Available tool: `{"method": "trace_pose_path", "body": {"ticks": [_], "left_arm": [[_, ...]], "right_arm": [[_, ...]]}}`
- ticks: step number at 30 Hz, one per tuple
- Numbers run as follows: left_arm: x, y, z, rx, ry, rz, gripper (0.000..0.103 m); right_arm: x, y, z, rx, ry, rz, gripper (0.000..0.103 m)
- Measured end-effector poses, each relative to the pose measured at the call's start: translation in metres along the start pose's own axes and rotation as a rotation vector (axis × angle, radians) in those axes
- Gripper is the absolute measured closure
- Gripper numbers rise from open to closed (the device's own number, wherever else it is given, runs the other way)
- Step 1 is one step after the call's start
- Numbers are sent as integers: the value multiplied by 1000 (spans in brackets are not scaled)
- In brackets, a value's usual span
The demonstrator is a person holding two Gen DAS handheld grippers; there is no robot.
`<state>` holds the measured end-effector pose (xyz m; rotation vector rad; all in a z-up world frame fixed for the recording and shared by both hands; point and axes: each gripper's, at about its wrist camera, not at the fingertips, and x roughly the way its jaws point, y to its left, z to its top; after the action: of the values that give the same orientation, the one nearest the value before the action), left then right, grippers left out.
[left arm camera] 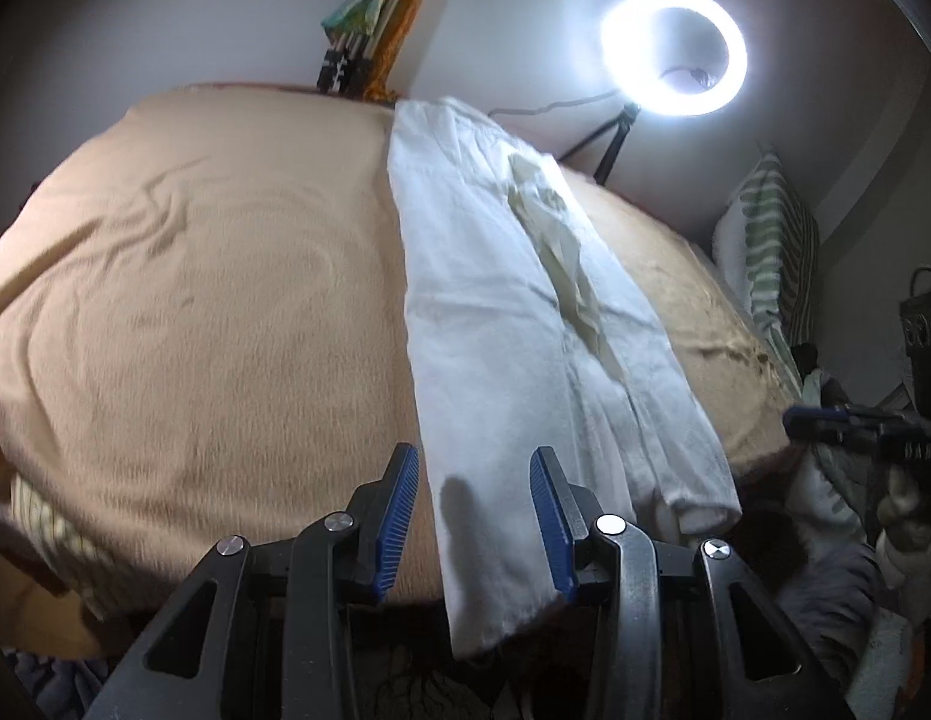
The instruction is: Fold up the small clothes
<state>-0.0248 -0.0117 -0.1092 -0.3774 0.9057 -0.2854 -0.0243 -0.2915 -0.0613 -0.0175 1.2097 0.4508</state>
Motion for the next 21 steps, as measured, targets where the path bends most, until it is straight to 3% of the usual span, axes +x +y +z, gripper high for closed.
{"method": "trace_pose_path", "body": {"ticks": [3, 5, 12, 16, 21], "left_arm": [[-4, -3, -9, 8, 20, 15, 63], [-5, 0, -14, -40, 38, -4, 62], [12, 20, -23, -216, 144, -138, 61], [15, 27, -25, -277, 155, -200, 61], [21, 38, -21, -368, 181, -271, 61]], "right_arm": [[13, -17, -4, 55, 8, 37, 71], [22, -27, -13, 101, 27, 77, 71], [47, -77, -35, 260, 50, 254, 69], [59, -91, -39, 263, 65, 319, 68], [78, -99, -44, 296, 80, 476, 66]]}}
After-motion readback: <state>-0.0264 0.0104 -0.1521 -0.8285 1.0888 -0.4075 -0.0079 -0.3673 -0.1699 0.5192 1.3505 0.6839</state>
